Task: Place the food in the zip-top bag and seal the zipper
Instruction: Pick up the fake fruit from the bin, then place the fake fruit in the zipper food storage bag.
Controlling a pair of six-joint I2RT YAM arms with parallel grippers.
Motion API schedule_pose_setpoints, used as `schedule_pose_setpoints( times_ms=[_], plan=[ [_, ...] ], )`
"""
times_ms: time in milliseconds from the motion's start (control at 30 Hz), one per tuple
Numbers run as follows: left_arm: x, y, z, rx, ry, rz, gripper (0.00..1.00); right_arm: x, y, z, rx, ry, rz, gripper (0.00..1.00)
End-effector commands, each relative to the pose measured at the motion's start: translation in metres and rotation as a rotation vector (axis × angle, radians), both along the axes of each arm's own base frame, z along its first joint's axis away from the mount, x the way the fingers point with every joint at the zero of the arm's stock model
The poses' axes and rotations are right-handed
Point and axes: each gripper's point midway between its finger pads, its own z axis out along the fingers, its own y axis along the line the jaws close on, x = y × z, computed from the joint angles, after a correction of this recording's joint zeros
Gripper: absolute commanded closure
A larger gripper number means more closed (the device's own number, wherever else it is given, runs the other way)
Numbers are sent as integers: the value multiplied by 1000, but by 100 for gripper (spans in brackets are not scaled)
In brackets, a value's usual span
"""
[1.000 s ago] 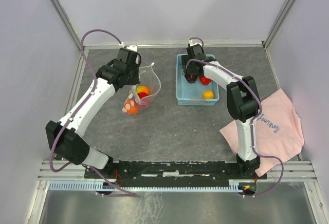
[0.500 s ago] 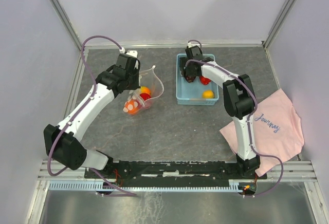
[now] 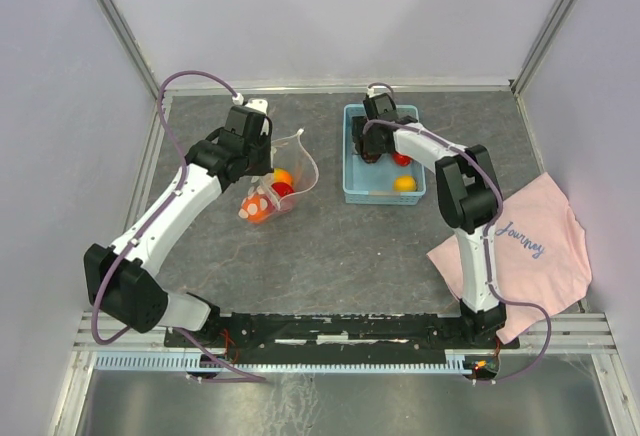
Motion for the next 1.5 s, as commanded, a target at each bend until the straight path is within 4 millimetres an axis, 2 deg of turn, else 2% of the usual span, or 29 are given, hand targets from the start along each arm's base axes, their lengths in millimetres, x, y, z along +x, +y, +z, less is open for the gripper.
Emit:
schedule_pose_setpoints(
  times_ms=[0,167,233,500,700,833,967,1200,1467],
  plan=[
    [2,-4,21,-31,-71,-31,97,1,0,54,56,-105,-4,32],
    [0,-7,23,-44,-78,-43,97,-18,-2,69,85,-109,8,36],
    [0,-8,24,-50,-79,-48,97,-28,-3,70,99,-97,14,37],
    [-1,-11,22,-54,-78,-73,97,-71,-3,99,161,-94,68,39],
    [-3,-16,26,-76,-92,-100,97,-111,4,133,213,-107,140,39],
    [-4,-19,28,-92,-97,-119,97,-137,11,163,244,-135,205,39],
    [-5,-20,29,-97,-100,-125,97,-160,23,186,277,-157,266,39],
    [-6,-21,33,-106,-111,-135,97,-200,59,214,321,-183,395,38],
    [-8,-23,35,-116,-113,-145,97,-229,100,236,406,-185,520,38]
  ],
)
